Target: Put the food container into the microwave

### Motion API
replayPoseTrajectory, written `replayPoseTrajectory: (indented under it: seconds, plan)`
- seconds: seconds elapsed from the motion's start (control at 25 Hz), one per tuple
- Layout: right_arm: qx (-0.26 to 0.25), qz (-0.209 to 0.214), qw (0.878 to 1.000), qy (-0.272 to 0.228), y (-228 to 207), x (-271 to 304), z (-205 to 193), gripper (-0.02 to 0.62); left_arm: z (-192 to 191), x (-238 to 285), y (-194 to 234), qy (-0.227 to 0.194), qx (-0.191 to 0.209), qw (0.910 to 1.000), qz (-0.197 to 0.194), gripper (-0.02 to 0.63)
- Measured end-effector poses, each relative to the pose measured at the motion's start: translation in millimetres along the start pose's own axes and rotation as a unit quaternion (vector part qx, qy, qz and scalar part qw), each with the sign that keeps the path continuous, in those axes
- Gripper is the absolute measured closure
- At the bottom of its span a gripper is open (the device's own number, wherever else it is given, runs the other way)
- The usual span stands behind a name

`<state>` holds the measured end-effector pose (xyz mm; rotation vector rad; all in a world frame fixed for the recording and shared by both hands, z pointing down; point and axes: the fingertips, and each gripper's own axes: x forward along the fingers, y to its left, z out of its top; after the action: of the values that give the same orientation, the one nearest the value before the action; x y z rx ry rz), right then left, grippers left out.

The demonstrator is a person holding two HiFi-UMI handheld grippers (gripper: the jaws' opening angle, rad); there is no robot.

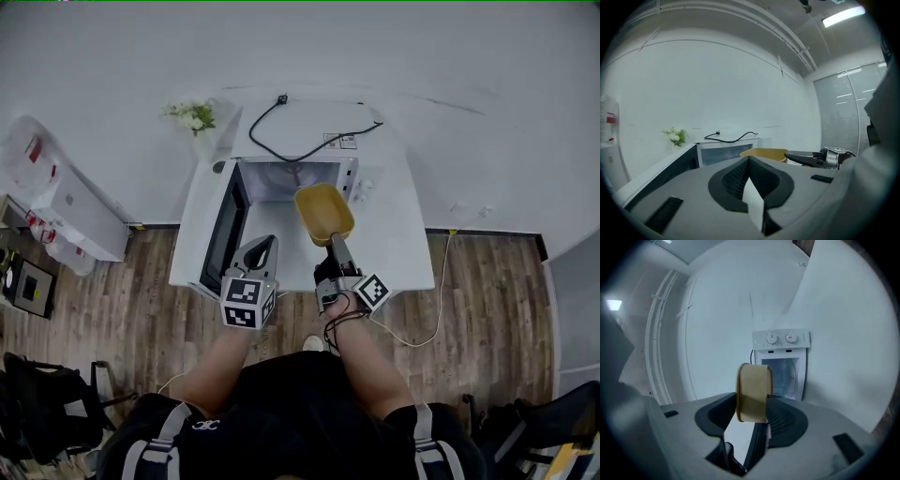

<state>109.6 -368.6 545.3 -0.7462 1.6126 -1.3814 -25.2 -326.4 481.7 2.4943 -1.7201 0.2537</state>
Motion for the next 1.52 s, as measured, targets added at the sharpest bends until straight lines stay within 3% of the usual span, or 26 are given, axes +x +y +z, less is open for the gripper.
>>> replayPoseTrajectory:
  seconds: [0.24, 0.64, 1.2, 1.52]
  plan:
    - [0.016, -0.027, 0.999, 0.037, -27.3, 43.3, 20.9, 0.390, 4.1, 43.8, 14.9, 0.010, -0.014, 0.9992, 0.037, 0.603]
    - [0.019, -0.052, 0.998, 0.042, -75.4, 120.9, 44.6, 0.390, 1.4, 87.3, 49.4, 0.034, -0.016, 0.9978, 0.054, 0.603]
    - [0.012, -0.092, 0.995, 0.024, -139.8, 232.9, 55.4, 0.390, -5.2, 103.4, 93.6, 0.044, -0.024, 0.9966, 0.066, 0.603]
    - [0.010, -0.121, 0.992, 0.025, -160.4, 265.8, 52.3, 0.390, -6.3, 101.6, 103.1, 0.045, -0.024, 0.9965, 0.067, 0.603]
